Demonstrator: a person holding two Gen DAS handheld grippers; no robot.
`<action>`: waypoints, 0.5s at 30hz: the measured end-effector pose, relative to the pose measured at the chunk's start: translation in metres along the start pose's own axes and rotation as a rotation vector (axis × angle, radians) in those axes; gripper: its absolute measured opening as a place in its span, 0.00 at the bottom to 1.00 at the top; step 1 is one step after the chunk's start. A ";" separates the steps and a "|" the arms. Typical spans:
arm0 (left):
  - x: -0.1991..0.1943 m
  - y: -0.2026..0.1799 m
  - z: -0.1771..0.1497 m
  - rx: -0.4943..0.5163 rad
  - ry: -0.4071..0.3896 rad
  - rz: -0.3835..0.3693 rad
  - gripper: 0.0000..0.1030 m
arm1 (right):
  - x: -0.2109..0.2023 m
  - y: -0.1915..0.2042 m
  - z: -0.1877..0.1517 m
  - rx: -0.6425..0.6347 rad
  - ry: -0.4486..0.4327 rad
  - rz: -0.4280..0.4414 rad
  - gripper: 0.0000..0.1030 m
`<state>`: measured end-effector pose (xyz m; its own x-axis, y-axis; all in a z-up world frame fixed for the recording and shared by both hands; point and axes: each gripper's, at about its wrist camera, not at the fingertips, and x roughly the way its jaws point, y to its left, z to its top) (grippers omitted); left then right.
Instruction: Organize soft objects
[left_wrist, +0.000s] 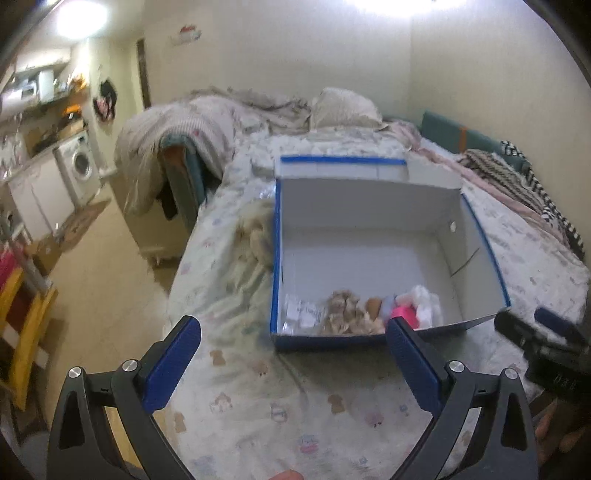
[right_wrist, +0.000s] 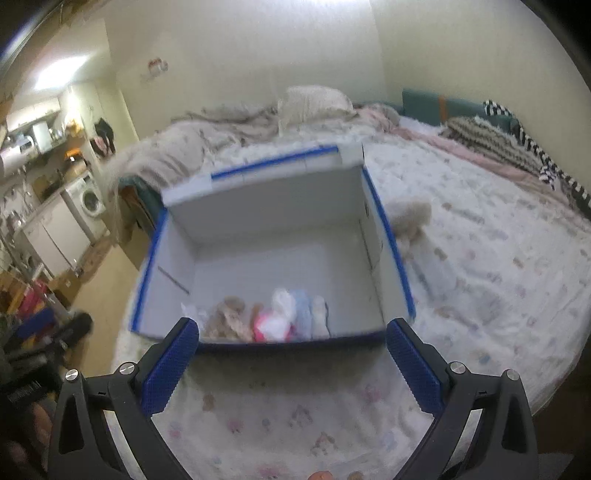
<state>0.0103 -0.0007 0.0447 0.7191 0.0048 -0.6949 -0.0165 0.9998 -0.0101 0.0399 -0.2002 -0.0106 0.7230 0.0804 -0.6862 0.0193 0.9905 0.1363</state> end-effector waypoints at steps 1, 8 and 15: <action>0.006 0.001 -0.001 -0.016 0.022 -0.013 0.97 | 0.004 0.000 -0.004 0.000 0.020 -0.009 1.00; 0.025 -0.002 -0.008 -0.014 0.094 -0.031 0.97 | 0.013 0.013 -0.011 -0.057 0.029 -0.017 1.00; 0.027 -0.005 -0.010 -0.002 0.099 -0.031 0.97 | 0.012 0.009 -0.009 -0.036 0.028 -0.013 1.00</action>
<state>0.0231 -0.0057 0.0192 0.6469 -0.0281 -0.7620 0.0033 0.9994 -0.0341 0.0430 -0.1889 -0.0238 0.7035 0.0705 -0.7072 0.0033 0.9947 0.1024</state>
